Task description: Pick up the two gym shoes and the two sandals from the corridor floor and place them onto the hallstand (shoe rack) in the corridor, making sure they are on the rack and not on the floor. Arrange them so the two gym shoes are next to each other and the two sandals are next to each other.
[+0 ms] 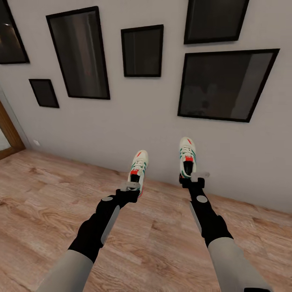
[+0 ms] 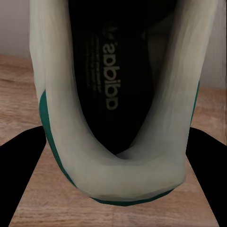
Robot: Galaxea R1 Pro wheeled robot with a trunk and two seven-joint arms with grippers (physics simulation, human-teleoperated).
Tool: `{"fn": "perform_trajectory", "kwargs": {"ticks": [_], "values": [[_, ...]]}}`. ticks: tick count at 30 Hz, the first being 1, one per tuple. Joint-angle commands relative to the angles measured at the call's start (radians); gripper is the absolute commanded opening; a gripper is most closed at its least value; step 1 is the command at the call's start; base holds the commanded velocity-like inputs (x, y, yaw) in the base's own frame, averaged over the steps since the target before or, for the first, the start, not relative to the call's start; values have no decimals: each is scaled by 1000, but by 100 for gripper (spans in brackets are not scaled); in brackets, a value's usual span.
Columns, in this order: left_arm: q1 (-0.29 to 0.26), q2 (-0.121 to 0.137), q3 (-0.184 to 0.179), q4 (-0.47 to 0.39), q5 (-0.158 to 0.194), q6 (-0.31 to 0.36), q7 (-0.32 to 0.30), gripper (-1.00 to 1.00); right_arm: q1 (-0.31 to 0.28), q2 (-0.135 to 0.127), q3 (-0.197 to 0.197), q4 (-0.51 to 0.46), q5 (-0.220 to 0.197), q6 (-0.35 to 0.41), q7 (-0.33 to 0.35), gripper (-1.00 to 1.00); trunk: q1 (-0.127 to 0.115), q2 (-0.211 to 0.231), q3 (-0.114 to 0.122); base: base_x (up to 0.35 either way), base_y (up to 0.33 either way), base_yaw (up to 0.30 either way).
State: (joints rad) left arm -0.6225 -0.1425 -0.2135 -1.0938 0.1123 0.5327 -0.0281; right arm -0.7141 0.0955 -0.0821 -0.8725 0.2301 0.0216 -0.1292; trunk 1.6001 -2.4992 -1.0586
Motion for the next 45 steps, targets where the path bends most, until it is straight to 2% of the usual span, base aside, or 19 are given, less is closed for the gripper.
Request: {"fn": "perform_trajectory", "kwargs": {"ticks": [1,4,29,32,41,45], "values": [[0,0,0,-2,10,6,2,-100,-1,1,-2,0,11,2,-1,-100,0,-1,-4,0,0,-273],[0,0,0,-2,10,6,2,-100,-1,1,-2,0,11,2,-1,-100,2,-2,-14,0,0,-277],[0,0,0,-1,10,6,2,-100,-1,1,-2,0,11,2,-1,-100,2,-2,-5,0,0,-285],[0,0,0,-1,10,6,2,-100,-1,1,-2,0,11,2,-1,-100,0,-1,8,0,0,-286],[0,1,1,-1,10,6,2,-100,-1,1,-2,-2,11,1,-1,-100,0,-1,11,0,0,-286],[0,0,0,-1,10,6,2,-100,-1,1,-2,-2,10,1,-1,-100,-8,13,23,0,0,-286]]}}
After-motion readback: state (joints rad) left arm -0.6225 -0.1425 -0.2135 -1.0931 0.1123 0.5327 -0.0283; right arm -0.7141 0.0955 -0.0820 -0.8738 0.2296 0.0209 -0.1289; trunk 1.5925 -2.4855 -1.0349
